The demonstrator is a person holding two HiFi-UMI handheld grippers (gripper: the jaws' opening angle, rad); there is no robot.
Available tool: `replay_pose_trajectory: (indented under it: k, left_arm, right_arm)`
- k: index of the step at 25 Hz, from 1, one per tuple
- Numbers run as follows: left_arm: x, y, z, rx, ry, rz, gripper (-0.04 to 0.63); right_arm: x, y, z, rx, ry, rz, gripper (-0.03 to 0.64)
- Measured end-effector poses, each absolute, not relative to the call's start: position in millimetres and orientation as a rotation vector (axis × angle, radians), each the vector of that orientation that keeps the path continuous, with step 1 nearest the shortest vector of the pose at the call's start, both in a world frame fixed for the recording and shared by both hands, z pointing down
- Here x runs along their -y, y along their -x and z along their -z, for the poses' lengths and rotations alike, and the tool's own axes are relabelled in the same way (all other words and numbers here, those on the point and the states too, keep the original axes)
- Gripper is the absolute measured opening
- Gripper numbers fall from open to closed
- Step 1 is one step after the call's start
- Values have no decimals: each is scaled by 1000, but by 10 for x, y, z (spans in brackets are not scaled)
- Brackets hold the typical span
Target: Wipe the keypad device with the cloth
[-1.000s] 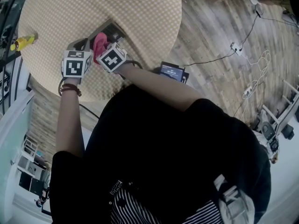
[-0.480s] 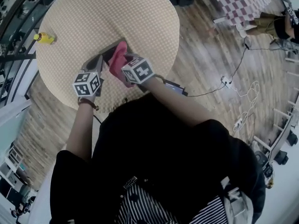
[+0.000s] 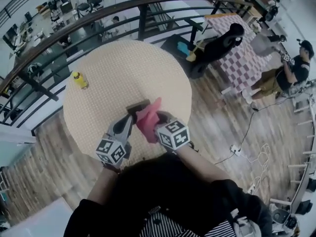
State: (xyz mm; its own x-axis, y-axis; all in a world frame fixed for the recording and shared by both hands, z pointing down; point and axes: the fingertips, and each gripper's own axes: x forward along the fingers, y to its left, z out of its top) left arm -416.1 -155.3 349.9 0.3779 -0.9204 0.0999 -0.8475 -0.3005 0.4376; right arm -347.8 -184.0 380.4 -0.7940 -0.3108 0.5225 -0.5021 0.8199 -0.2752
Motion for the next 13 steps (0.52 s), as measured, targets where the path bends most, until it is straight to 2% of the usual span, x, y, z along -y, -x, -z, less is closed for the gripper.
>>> replay_pose_trajectory:
  k: [6, 13]
  left_arm:
    - [1670, 4013, -3451, 1558, -2242, 181, -2]
    - [987, 3989, -3276, 1586, -2279, 80, -2]
  right_arm:
    - [1888, 3353, -3723, 2585, -625, -518, 64]
    - [1189, 3499, -3503, 2639, -582, -633, 63]
